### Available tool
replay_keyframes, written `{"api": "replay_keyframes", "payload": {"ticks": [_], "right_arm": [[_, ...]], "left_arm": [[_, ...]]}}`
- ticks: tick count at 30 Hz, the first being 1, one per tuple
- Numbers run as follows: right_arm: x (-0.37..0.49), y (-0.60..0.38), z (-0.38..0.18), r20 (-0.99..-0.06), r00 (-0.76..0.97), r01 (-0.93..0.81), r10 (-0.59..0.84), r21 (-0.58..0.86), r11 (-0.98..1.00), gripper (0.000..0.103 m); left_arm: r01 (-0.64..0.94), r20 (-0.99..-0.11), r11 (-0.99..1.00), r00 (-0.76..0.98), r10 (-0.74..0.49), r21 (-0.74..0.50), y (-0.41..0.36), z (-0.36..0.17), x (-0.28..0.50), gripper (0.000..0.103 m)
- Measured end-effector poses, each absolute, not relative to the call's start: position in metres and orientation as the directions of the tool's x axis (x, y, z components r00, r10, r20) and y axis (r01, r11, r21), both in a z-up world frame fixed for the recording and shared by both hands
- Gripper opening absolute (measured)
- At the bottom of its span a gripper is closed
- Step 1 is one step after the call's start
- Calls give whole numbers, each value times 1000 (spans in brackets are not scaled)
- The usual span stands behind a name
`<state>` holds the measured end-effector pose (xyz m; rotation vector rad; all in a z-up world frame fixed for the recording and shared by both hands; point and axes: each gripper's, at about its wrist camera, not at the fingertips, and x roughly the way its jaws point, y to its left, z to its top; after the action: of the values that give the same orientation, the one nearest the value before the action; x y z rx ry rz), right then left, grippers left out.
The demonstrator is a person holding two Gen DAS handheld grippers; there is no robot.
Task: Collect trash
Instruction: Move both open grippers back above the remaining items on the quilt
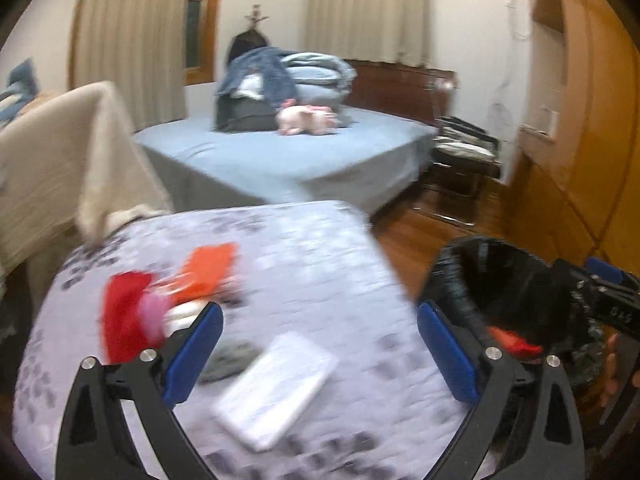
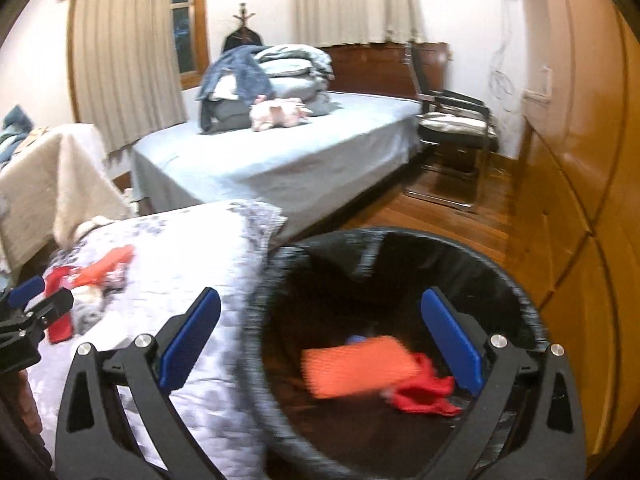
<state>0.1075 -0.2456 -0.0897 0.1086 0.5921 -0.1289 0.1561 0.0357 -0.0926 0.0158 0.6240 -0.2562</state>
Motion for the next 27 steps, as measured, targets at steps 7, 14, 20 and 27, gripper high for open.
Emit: {"api": "replay_keyframes", "payload": {"ticks": [7,14,20,27], "right_arm": [[119,-168,-95,-568,822,11,34,76,997,98],[124,-81,-122,-605,785,-130,131,45,991,98],[129,-31,-151,-664,730,-206,162,12,978,98],[136,-10,-174,-718,683,-230,137,-33,973,98]], "left_arm": [[108,-601,994,793,-98,-19,112,-111,142,96],[18,-626,1000,780,-1,20,165,-133,131,96],[-12,-649,1000,761,22,21,190,-147,127,96],[-23,-653,1000,757,21,4,199,-151,128,96]]}}
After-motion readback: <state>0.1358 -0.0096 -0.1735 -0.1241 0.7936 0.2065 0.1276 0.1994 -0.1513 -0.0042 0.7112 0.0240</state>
